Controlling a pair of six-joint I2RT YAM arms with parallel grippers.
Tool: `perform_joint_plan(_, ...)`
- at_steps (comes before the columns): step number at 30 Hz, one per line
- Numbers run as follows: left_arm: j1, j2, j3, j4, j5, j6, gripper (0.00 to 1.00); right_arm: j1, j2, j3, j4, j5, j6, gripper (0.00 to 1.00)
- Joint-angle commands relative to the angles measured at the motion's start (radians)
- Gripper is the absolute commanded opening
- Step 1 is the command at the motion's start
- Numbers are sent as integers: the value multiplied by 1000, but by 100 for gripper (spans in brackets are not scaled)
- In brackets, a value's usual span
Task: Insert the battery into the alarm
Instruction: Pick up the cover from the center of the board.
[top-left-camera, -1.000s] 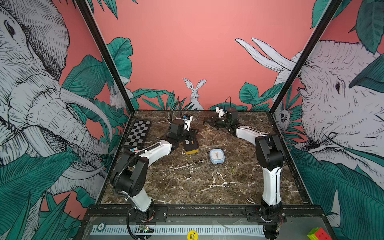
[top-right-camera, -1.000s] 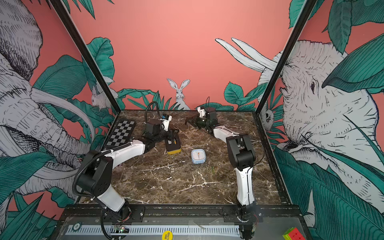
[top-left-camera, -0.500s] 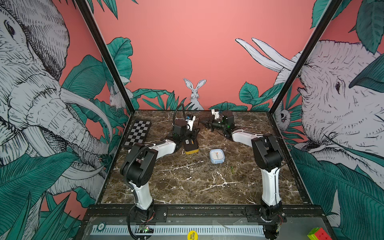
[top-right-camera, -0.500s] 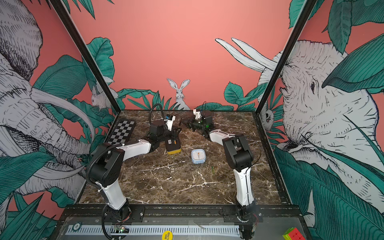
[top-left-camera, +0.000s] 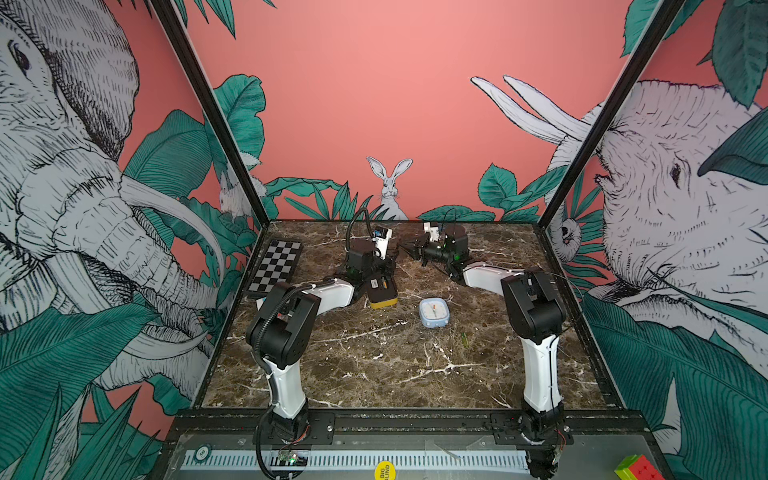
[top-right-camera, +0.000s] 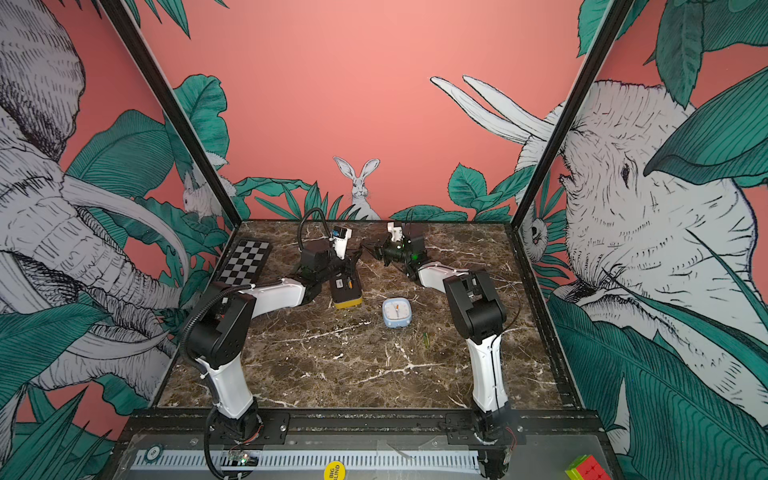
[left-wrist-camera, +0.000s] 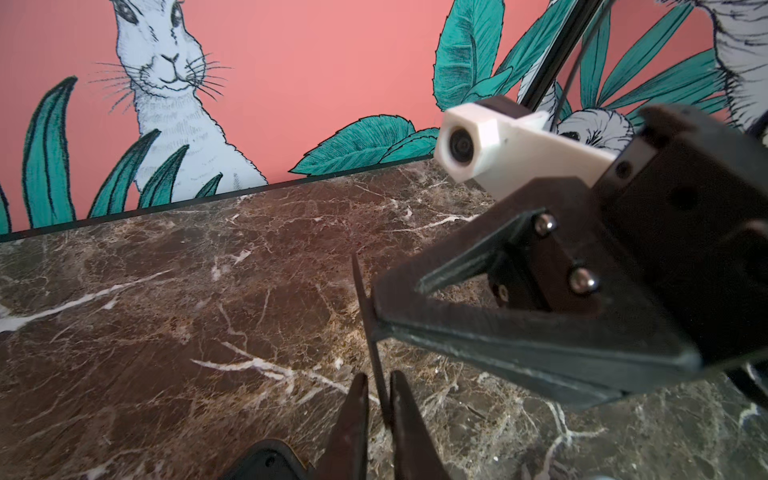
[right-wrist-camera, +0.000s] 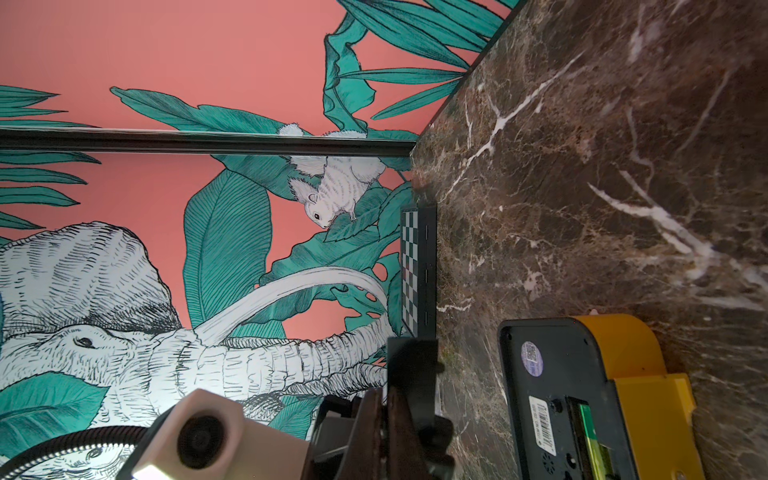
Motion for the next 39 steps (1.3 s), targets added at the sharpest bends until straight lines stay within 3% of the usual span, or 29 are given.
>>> perform_joint_plan(1,1,-2,20,31,23,30,14,7,-24,0,90,13,39,0)
perform_joint_plan(4,1,0,20,32,20,32,21,11,-23,2,87,13,43,0)
perform_joint_plan(11,1,-8,12,57,8,41,17,17,-24,-4,79,13,49,0)
perform_joint_plan(17,0,-12,6,69,11,57,0,19,-19,-9,76,13,63,0)
perform_joint_plan(20,0,-18,6,59,18,70,0,20,-19,-9,68,13,66,0)
perform_joint_plan(26,0,-54,-15,-1,-2,123,0,14,-47,-19,-6,32,27,30)
perform_joint_plan(28,-9,-80,-32,-41,-36,177,0,9,-91,-19,-140,63,-44,38)
perform_joint_plan(34,-51,-145,-75,-100,-184,374,0,5,-207,53,-609,164,-266,40)
perform_joint_plan(39,-106,-135,-45,-148,-293,526,0,10,-217,69,-703,165,-297,40)
